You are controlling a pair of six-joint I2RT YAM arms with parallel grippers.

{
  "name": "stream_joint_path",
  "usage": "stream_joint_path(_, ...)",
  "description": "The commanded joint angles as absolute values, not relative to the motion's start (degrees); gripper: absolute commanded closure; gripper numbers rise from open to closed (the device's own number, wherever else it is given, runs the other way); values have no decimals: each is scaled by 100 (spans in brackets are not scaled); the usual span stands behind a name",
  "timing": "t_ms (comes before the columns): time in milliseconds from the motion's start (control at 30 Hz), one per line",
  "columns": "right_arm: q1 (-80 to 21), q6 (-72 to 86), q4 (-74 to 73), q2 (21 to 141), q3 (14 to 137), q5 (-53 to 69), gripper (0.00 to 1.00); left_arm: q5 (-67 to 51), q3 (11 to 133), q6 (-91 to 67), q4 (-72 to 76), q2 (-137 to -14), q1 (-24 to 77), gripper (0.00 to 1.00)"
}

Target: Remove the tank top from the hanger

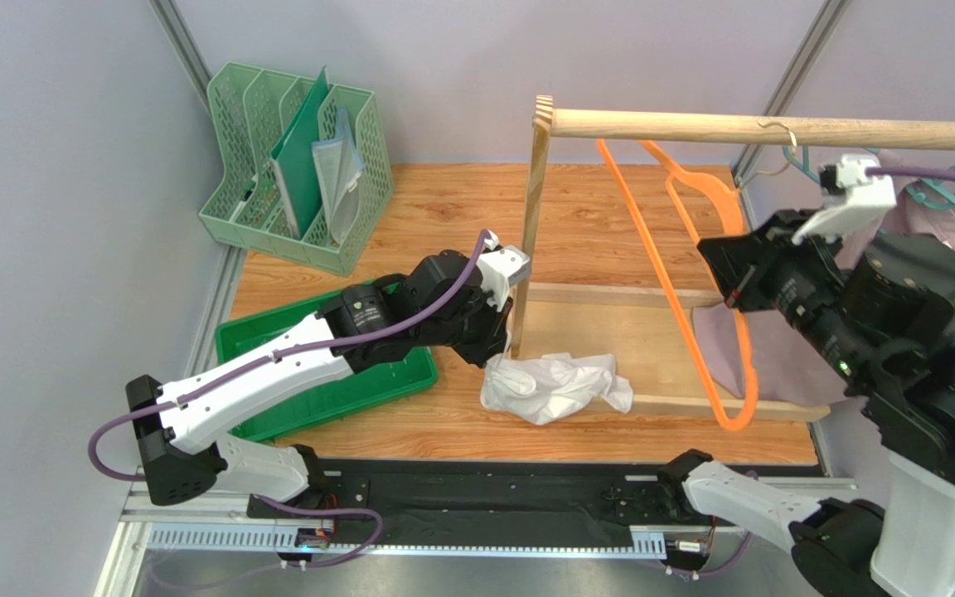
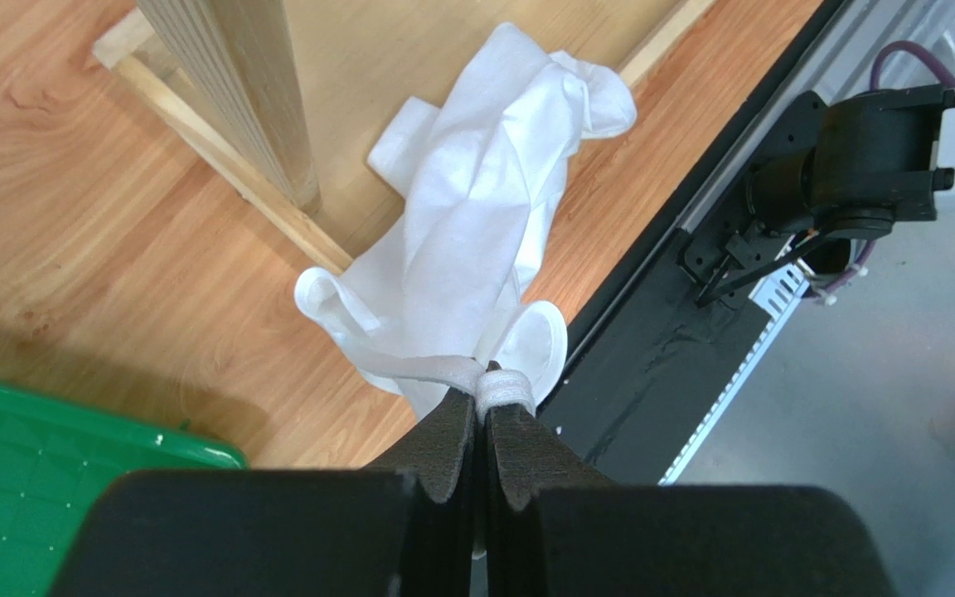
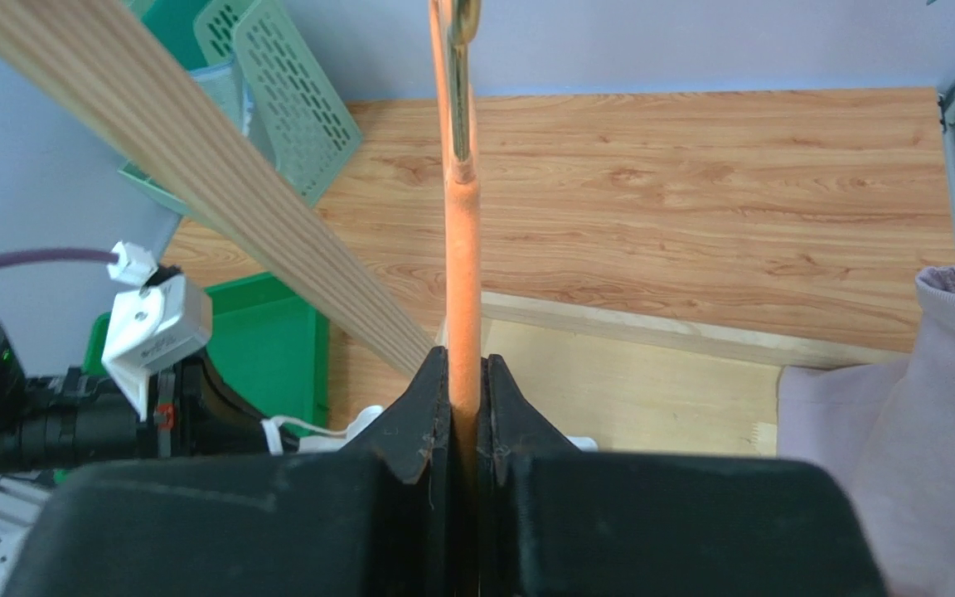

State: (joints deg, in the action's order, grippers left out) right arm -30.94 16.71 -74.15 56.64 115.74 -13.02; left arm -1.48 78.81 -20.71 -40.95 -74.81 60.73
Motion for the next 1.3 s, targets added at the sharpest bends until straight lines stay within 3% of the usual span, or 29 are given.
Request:
stream_joint_path(0,-3085,1538,-7322,6204,11830,-1775,100,-264,7699,-2215,-3982,-7278,6056,100)
stream_joint_path(400,-3085,1696,-6707,6224,10689,-1758,100,149,8032,-1960,-4656,-6811,5872,100)
stream_joint_path(600,-3085,1819,-6504,5653,9748,-1547,100,-175,8498,-1750,-5631,-6627,4739,100)
stream_joint_path(667,-3085,1828,-6530,5529,9642,-1556,96,-360,8709,-1670,-5853,-6522,4196,100)
stream_joint_path(867,-3085,1846,-6530,5212,9448,-1416,91,-1010,10349,-1415,-6775,-6801,3043,100)
stream_joint_path(1267,-3085,1696,-6381,5177,9255,-1107,77,-800,13428,-1652,-7796,-7787,2593,100)
